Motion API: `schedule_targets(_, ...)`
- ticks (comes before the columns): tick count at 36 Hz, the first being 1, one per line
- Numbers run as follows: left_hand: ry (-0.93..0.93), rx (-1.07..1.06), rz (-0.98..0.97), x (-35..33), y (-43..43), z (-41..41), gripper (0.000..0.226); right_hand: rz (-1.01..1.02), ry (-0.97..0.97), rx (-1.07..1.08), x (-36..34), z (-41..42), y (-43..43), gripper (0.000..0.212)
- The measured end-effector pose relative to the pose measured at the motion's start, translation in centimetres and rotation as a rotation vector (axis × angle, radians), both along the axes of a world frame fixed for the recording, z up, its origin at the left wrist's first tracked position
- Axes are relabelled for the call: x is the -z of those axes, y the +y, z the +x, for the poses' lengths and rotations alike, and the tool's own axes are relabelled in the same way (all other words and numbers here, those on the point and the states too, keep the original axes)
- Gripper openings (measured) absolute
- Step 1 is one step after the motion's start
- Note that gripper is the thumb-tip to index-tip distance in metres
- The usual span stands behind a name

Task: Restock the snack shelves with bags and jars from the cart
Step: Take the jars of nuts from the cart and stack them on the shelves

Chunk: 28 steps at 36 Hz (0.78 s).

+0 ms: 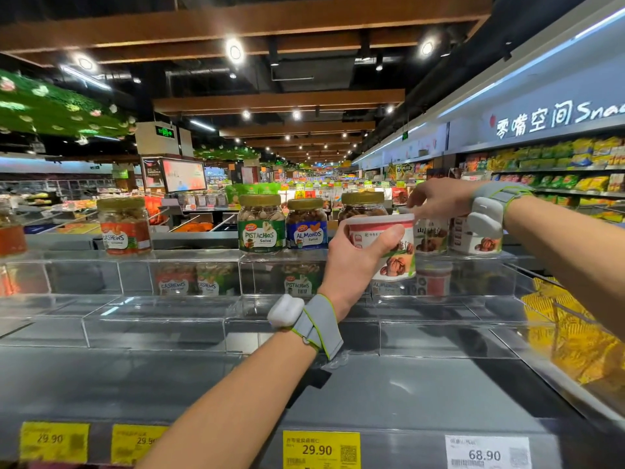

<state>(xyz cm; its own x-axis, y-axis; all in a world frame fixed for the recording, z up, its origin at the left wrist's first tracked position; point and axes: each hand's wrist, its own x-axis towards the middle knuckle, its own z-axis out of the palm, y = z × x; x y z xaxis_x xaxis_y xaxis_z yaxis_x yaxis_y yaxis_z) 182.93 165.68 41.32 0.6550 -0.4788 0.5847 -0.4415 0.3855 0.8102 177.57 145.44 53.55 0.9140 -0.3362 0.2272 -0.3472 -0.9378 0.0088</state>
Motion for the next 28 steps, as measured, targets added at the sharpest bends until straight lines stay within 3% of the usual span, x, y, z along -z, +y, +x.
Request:
schedule_targets(3,-0.003,-0.001,0.006,0.1,0.0,0.0,0.075,-0.026,0.012,0.002,0.0,-0.1,-0.1,0.055)
schedule_targets(7,-0.001,-0.005,0.014,0.1,0.1,0.0,0.072,0.082,-0.062,-0.010,-0.6,-1.6,-0.3,0.087)
schedule_targets(11,0.002,-0.012,0.015,0.2,0.2,-0.1,0.074,0.107,-0.183,0.119,-1.0,-3.2,-2.1,0.069)
schedule_targets(15,0.007,0.002,0.011,0.3,0.3,-0.2,0.073,0.085,-0.079,0.241,0.2,-4.3,-4.1,0.066)
schedule_targets(28,-0.007,0.040,0.051,0.8,-0.2,-0.9,0.069,0.052,-0.112,0.261,1.3,-4.8,-5.6,0.052)
